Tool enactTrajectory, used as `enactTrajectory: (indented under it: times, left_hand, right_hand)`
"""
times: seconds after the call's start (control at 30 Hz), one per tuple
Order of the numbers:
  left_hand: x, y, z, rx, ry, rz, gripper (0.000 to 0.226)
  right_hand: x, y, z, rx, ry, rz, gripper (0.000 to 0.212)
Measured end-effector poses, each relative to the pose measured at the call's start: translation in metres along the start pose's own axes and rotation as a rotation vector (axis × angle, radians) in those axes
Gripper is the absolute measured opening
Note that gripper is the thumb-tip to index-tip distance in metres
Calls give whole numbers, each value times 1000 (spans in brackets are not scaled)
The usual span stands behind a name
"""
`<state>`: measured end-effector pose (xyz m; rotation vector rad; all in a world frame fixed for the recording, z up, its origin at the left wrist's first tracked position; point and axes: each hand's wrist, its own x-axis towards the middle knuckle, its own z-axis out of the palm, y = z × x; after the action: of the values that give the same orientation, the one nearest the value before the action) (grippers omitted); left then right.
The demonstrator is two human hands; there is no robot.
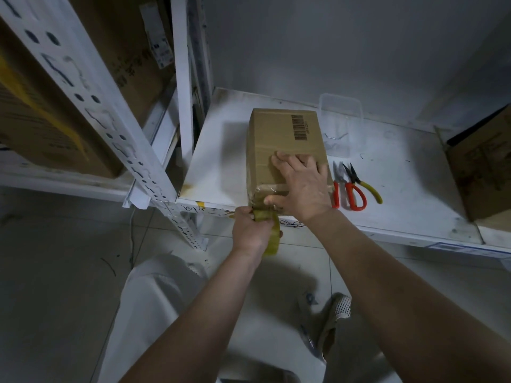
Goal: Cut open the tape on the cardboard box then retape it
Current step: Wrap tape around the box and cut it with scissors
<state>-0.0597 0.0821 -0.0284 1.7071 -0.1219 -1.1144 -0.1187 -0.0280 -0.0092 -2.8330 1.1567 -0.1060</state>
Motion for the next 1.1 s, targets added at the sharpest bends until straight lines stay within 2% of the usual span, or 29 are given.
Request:
enactTrajectory:
  times: [0.07, 0.13, 0.2, 0.23, 0.27, 0.3, 0.33, 0.4, 0.47, 0.57, 0.7, 0.83, 0.93, 1.0, 1.03, 1.1]
  left_hand:
    - [-1, 2, 5, -15, 7, -6, 38]
    - [-1, -1, 8, -82, 41, -20, 37]
    - [1, -7, 12, -126, 63, -12, 39]
    - [2, -9, 14, -132, 74, -7, 41]
    - [2, -11, 16, -130, 88, -7, 42]
    - [2, -13, 17, -126, 105, -6, 42]
    - [1, -14, 17, -135, 117, -5, 42]
    - [-2, -13, 19, -168, 122, 5, 39]
    - [0, -13, 19, -175, 117, 3, 33]
    - [0, -8, 16, -202, 106, -7, 31]
    - [-2, -4, 15, -202, 76, -34, 32]
    - [-5, -1, 15, -199, 56, -59, 31]
    - [-7, 2, 14, -209, 51, -79, 30]
    - [-10, 5, 14, -219, 51, -95, 31]
    - [-10, 6, 14, -226, 55, -102, 33]
    - [-14, 9, 13, -250, 58, -124, 36]
  right_hand:
    - [4, 7, -7, 70, -48, -36, 86]
    - [-1, 17, -11, 290, -4, -18, 73]
    - [-14, 30, -6, 609, 265, 204, 52]
    - [-20, 39, 0, 710, 431, 377, 43]
    - [-25, 48, 9, 723, 522, 554, 35]
    - [-28, 58, 19, 645, 502, 688, 29]
    - [-29, 67, 30, 539, 404, 760, 28]
    - [-29, 79, 50, 363, 186, 770, 32]
    - [-25, 85, 60, 231, 79, 737, 36]
    - [-16, 87, 62, 102, 68, 742, 43]
    - [-7, 98, 61, 91, 13, 885, 56]
    - [-2, 103, 60, 60, -77, 890, 48]
    - [-5, 99, 54, 94, -70, 902, 48]
    - [-11, 94, 46, 224, 37, 952, 49]
    - [-14, 91, 39, 345, 129, 978, 47]
    - [-23, 84, 22, 754, 339, 972, 38]
